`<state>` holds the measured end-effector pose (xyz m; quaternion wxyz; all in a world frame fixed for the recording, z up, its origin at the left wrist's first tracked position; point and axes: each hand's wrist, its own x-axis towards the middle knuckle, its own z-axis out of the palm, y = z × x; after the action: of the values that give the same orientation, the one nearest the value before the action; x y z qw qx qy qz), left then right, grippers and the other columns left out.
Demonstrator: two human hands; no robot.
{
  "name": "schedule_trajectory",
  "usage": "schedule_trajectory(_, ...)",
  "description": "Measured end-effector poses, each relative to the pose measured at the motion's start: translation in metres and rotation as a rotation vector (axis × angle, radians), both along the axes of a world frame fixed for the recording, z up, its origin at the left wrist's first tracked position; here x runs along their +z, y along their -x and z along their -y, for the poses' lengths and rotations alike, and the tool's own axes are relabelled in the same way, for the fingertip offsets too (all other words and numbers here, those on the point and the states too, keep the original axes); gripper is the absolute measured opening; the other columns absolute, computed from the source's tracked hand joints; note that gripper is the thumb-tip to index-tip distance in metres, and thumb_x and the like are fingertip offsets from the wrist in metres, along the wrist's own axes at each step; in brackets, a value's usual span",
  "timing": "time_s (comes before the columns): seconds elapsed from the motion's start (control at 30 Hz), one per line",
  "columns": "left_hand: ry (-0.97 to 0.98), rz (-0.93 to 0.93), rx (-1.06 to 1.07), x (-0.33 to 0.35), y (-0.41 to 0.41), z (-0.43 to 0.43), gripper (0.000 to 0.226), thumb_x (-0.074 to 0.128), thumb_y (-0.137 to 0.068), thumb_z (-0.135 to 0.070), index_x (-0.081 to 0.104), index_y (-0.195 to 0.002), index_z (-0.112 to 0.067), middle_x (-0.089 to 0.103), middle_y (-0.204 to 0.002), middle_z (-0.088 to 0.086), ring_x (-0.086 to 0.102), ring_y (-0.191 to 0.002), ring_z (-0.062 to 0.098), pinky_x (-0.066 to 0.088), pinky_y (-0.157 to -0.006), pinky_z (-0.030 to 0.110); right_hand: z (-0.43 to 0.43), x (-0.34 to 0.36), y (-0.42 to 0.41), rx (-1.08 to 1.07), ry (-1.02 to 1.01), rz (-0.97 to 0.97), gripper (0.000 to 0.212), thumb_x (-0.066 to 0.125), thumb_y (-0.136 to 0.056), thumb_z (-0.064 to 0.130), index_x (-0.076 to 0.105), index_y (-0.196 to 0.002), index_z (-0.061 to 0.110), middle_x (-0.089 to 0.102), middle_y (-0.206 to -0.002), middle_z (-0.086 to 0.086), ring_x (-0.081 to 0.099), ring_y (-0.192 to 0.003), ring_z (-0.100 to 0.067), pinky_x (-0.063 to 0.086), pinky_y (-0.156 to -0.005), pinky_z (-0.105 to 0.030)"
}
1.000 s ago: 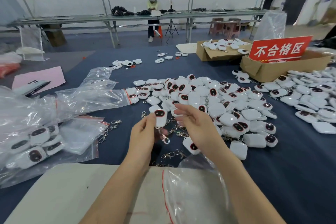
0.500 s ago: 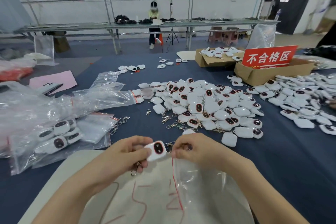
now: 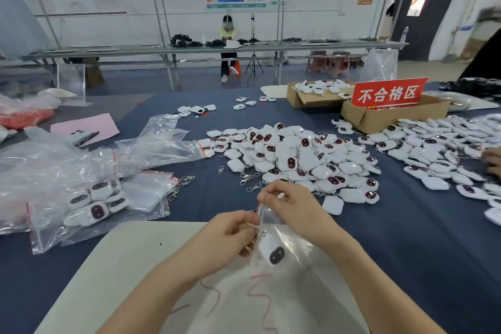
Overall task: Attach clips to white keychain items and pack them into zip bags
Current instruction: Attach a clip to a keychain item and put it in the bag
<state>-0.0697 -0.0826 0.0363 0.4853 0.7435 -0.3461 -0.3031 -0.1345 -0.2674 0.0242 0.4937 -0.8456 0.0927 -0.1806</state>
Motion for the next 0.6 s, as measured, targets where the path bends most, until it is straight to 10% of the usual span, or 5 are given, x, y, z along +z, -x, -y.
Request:
schedule_trajectory(0.43, -0.131, 0.206, 0.002, -0.019, 0.003, 0.007, 0.018, 0.05, -0.101, -0.025, 0.059, -0.091, -0.013, 0.066, -0.066, -0.006, 0.055, -0.062, 0.009, 0.049, -0.069, 0.035, -0.005, -0.013, -0.006, -0.066, 0.114, -0.078, 0.015, 0.063, -0.096, 0.04, 0.07, -0.089, 0.028, 0.069, -0.088, 0.014, 0.058, -0.079, 0.001, 0.051, -0.083, -0.031)
schedule_trajectory(0.6, -0.096, 0.236, -0.09, -0.024, -0.006, 0.0, 0.024, 0.049, -0.103, -0.027, 0.065, -0.088, -0.018, 0.064, -0.065, -0.004, 0.053, -0.059, 0.012, 0.044, -0.062, 0.035, -0.001, -0.019, -0.007, -0.028, 0.123, -0.09, 0.02, 0.06, -0.099, 0.041, 0.069, -0.09, 0.026, 0.064, -0.07, 0.025, 0.054, -0.064, 0.006, 0.04, -0.064, -0.016)
